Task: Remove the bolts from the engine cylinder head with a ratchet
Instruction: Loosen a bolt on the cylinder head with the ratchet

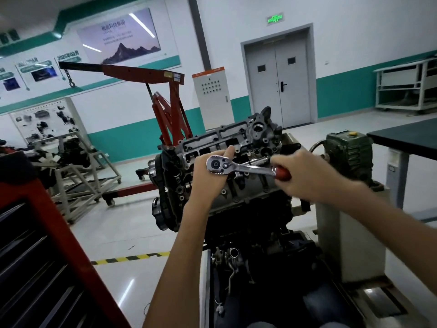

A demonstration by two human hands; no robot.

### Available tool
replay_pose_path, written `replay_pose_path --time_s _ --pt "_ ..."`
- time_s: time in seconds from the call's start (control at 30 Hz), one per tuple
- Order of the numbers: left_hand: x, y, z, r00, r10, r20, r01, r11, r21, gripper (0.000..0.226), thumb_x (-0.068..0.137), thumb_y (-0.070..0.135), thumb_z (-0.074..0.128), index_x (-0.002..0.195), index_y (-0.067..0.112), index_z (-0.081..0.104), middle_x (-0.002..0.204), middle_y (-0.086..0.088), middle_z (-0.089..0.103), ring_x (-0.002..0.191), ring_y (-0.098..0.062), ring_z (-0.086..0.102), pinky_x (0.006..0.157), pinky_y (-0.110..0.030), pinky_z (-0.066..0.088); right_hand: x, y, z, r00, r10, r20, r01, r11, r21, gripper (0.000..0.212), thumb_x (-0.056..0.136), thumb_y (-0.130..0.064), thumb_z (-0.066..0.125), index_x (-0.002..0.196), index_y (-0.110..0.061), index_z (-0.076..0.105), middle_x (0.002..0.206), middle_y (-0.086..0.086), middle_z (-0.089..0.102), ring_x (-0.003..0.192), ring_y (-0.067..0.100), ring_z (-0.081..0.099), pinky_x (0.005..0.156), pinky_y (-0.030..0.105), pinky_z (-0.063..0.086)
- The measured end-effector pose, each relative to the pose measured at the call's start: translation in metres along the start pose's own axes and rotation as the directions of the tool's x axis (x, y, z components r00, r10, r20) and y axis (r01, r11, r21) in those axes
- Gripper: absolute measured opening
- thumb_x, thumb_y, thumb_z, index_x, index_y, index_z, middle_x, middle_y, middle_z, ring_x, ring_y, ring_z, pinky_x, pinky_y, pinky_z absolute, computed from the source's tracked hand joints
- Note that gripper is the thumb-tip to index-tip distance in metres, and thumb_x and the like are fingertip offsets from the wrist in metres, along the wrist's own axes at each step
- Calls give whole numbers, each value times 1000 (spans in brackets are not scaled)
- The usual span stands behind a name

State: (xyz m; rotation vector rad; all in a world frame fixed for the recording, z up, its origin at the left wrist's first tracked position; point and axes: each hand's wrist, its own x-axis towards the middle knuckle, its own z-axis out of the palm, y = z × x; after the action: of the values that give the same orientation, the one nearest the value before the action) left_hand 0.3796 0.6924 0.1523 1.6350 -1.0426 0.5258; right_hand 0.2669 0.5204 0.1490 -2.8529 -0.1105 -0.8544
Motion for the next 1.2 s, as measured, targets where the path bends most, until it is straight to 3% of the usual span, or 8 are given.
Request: replay_pose_path --time_s 0.1,0.27,0.5,0.6,0.77,0.9,1.0,1.2 --pt "-3 -1 10 985 -46 -165 36 997 -66 58 98 15 54 47 22 27 37 11 30 39 -4 25 48 -20 28 -31 -31 39 991 134 1 -126 929 349 22 78 -14 61 67 -22 44 53 -8 47 45 6 46 46 19 36" --pt "3 2 25 949 -116 -294 87 990 -108 57 97 15 54 49 22 25 37 11 25 38 -3 23 45 -17 23 -53 -100 87 970 204 135 -224 515 827 21 79 -7 58 67 -12 42 44 -3 42 33 8 39 37 20 32" --pt "0 -6 -2 995 10 -99 -8 1000 16 58 97 17 56 48 25 27 39 10 34 39 -3 28 47 -17 27 -15 -24 14 990 25 140 -64 957 282 25 82 -11 58 67 -27 45 57 -8 50 46 2 48 45 12 39" --pt "2 -1 -6 998 0 -56 0 1000 3 59 97 19 56 47 30 27 41 10 30 43 -4 23 50 -25 24 14 -3 -18 998 -47 37 49 998 -39 16 80 -15 56 70 -23 47 56 -8 48 51 6 49 54 26 47" --pt "-6 -4 8 974 -36 -222 17 996 -87 54 98 18 52 49 25 30 40 11 33 41 -3 26 46 -22 26 -18 -23 20 997 70 16 -72 982 176 17 80 -16 61 72 -21 47 57 -7 50 50 4 49 49 13 36" --pt "1 -2 19 943 -88 -322 33 984 -174 56 98 14 53 50 29 29 43 10 26 45 -4 21 46 -23 24 -48 -85 72 976 206 70 -191 659 728 22 79 -9 61 65 -16 45 49 -4 44 36 6 41 39 19 34" --pt "2 -2 21 919 -102 -380 65 992 -111 61 96 14 55 46 32 25 40 11 26 45 -5 21 47 -26 24 -51 -115 89 973 193 128 -205 455 867 15 80 -4 56 71 -10 47 49 3 42 34 9 39 37 19 33" --pt "-4 -7 -4 987 -26 -157 11 995 -98 55 98 18 54 48 25 30 40 13 29 41 -2 24 45 -14 23 -22 -41 26 991 -4 137 -52 915 399 21 79 -10 59 66 -24 50 54 -9 47 42 4 44 41 10 33"
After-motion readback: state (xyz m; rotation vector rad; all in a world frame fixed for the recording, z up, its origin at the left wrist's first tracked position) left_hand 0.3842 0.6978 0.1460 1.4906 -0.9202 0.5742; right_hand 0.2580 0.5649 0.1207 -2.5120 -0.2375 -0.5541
